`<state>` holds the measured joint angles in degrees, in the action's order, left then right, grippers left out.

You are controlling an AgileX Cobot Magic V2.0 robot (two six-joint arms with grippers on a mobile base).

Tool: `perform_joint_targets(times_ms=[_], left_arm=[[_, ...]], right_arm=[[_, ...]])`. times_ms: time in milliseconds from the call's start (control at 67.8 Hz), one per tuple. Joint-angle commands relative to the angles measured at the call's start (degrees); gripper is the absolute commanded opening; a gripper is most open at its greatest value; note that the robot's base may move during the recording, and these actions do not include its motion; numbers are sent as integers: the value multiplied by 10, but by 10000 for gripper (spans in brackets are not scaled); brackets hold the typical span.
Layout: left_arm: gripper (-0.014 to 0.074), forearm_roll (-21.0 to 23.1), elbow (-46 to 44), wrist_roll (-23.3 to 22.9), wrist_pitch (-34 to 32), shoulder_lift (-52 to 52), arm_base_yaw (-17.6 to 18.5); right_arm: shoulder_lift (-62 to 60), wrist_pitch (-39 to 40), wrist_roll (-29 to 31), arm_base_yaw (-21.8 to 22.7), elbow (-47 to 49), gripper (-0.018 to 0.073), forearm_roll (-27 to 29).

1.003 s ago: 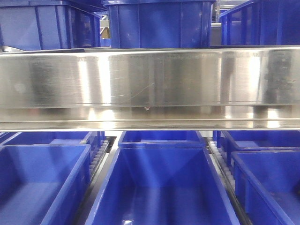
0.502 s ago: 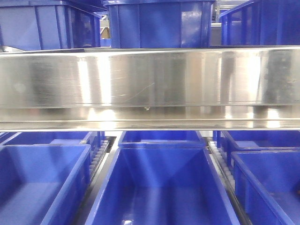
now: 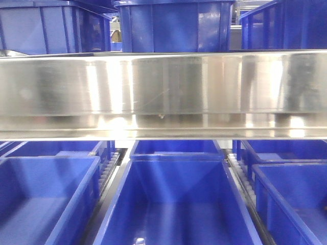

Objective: Move two blue bins to right shelf middle

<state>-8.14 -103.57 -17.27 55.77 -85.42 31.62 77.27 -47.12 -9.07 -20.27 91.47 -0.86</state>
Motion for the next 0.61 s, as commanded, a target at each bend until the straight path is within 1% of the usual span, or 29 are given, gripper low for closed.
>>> perform_joint_targets(times_ms=[0,177,339,590], left_arm=[[-111,-1,-11,5,-62,16,1],[-111,-18,-11,5,-62,15,1],[-111,-18,-11,5,-62,15,1],[-111,-18,-11,5,-62,15,1]], right_arm=[[-8,44,9,-1,10,-154,-5],[-2,68,9,-1,10,-154,-5],[5,96,9,-1,10,-154,-5],[5,100,9,-1,10,-154,-5]])
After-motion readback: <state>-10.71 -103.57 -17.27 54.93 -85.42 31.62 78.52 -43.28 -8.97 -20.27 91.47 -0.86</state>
